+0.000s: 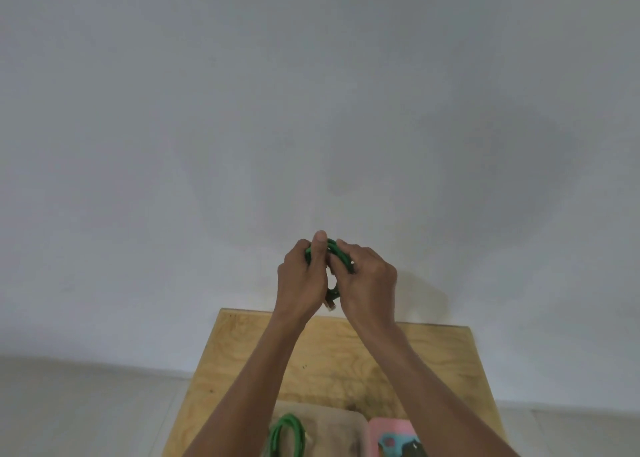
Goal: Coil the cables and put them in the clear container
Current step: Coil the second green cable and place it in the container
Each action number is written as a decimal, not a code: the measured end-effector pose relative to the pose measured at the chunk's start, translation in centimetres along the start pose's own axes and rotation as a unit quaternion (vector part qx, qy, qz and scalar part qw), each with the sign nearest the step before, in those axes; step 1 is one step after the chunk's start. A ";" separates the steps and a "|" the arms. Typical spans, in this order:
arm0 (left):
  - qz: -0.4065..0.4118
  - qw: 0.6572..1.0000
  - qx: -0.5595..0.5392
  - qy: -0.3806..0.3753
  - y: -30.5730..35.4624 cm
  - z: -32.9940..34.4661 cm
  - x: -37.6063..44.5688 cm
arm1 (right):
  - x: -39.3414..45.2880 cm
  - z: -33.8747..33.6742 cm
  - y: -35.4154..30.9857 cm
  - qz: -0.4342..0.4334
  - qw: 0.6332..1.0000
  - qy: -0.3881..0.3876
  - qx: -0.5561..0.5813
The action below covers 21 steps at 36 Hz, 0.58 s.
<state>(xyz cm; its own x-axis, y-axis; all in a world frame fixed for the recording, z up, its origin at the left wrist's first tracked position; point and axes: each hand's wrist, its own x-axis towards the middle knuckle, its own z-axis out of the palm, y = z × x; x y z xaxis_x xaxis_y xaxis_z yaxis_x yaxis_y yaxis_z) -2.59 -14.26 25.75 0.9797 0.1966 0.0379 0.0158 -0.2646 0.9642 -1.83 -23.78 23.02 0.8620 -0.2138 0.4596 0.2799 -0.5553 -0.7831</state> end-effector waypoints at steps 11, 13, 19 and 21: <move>-0.093 0.988 -0.069 -0.103 -4.0 -2.3 0.4 | -2.4 0.5 1.4 0.064 0.997 -0.039 -0.021; -0.100 0.986 -0.067 -0.115 -4.5 -2.6 0.0 | -3.2 0.6 1.4 0.070 0.996 -0.044 -0.021; -0.120 0.981 -0.054 -0.143 -6.2 -3.6 -1.1 | -6.2 1.2 1.8 0.082 0.994 -0.035 -0.065; -0.128 0.979 -0.044 -0.153 -7.2 -3.9 -1.6 | -7.4 1.4 2.0 0.088 0.992 -0.035 -0.080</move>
<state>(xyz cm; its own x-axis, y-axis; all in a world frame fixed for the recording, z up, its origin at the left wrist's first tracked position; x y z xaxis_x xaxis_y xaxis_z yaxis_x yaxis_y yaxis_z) -5.03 -9.00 19.80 0.9603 -0.0495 -0.2746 0.2639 -0.1586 0.9514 -7.08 -22.21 17.46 0.9207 -0.2646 0.2869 0.0567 -0.6367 -0.7691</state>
